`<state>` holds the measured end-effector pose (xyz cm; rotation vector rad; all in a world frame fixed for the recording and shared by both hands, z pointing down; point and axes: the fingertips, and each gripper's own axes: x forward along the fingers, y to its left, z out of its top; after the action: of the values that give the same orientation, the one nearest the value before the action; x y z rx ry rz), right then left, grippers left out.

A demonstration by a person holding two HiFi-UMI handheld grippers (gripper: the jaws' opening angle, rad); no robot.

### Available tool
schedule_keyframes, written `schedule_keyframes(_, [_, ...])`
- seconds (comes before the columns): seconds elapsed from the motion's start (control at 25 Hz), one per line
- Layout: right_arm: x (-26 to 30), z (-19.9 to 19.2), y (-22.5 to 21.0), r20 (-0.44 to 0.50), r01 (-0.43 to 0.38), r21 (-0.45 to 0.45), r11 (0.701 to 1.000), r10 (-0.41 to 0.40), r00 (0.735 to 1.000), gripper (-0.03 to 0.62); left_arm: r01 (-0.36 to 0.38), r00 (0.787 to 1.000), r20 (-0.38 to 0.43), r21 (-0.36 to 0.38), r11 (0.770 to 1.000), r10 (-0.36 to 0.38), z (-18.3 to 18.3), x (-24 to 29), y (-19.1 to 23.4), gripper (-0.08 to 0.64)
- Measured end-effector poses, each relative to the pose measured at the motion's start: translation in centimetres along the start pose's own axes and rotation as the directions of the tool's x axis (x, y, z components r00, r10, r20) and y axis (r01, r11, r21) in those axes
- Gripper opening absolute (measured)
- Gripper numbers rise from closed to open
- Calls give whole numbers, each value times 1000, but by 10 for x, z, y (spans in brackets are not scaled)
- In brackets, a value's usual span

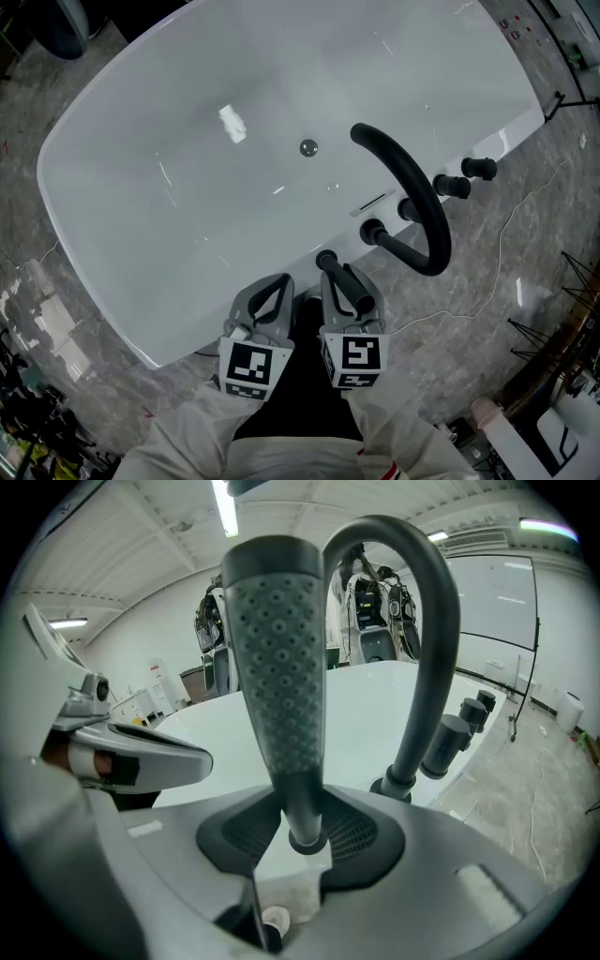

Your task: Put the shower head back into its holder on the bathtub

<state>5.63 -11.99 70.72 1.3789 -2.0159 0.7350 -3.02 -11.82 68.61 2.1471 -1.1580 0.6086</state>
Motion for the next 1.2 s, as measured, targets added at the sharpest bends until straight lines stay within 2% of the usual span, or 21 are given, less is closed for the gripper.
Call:
schedule_keyframes(0.8, [6, -3, 5, -30, 14, -53, 998, -16, 999, 138, -5, 1000, -15, -29, 1000, 4, -7, 3, 8, 0])
schedule_keyframes(1.2, [7, -7, 9, -50, 44, -91, 995, -49, 998, 138, -6, 1000, -15, -31, 1000, 5, -9, 1, 10, 0])
